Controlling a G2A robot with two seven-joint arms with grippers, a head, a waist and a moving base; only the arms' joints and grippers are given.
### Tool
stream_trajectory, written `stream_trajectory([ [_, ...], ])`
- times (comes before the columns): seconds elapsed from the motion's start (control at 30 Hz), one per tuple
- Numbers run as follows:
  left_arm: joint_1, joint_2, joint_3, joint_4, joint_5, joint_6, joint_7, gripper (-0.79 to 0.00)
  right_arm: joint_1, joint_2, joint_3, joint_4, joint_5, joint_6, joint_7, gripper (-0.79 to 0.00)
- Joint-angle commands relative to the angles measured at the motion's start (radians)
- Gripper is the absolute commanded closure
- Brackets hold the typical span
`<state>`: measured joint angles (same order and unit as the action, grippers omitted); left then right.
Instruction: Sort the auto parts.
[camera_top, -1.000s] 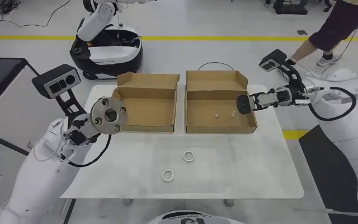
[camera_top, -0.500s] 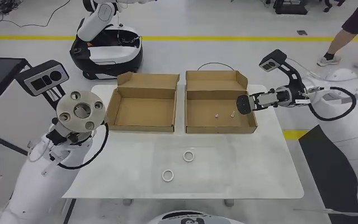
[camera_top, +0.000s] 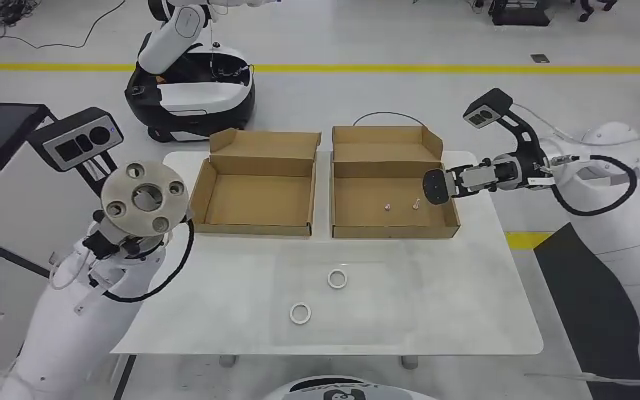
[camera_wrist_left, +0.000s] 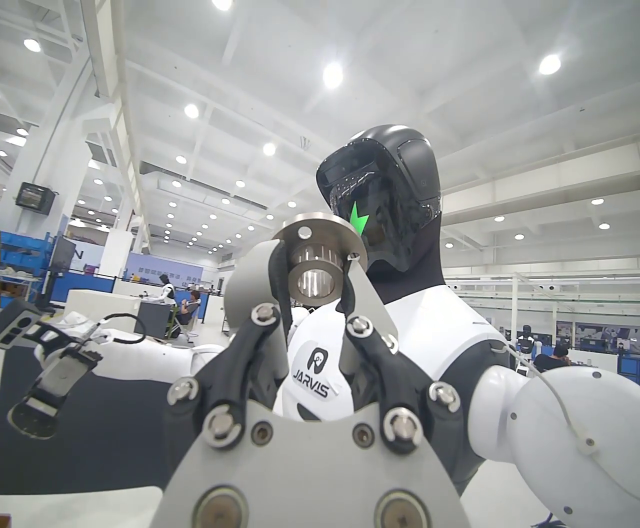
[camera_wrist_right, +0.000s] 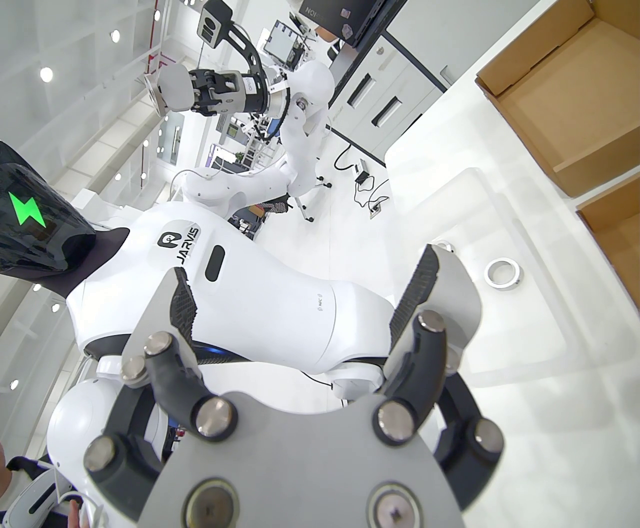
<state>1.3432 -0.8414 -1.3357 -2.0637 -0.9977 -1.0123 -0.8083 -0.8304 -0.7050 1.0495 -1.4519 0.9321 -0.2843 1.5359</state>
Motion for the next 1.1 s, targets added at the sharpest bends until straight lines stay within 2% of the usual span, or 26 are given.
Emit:
stream_trajectory([
  [0.0,0.000,0.000,0.000,0.000,0.000,0.000,0.000,0.000,0.000,0.000,0.000,0.000,0.000,0.000,0.000,-0.785],
  [0.13,0.000,0.000,0.000,0.000,0.000,0.000,0.000,0.000,0.000,0.000,0.000,0.000,0.000,0.000,0.000,-0.785],
  [0.23,-0.002,-0.005,-0.010,-0.006,0.068,0.050,0.028,0.000,0.000,0.000,0.000,0.000,0.000,0.000,0.000,-0.785],
  [0.43,-0.033,-0.020,0.031,-0.003,0.283,0.180,0.082,0.000,0.000,0.000,0.000,0.000,0.000,0.000,0.000,-0.785],
  [0.53,-0.049,-0.032,0.067,0.013,0.392,0.240,0.143,0.000,0.000,0.000,0.000,0.000,0.000,0.000,0.000,-0.785],
  [0.87,-0.128,-0.081,0.151,0.051,0.712,0.462,0.481,0.000,0.000,0.000,0.000,0.000,0.000,0.000,0.000,-0.785],
  [1.07,-0.225,-0.094,0.176,0.095,0.898,0.649,0.460,0.000,0.000,0.000,0.000,0.000,0.000,0.000,0.000,-0.785],
])
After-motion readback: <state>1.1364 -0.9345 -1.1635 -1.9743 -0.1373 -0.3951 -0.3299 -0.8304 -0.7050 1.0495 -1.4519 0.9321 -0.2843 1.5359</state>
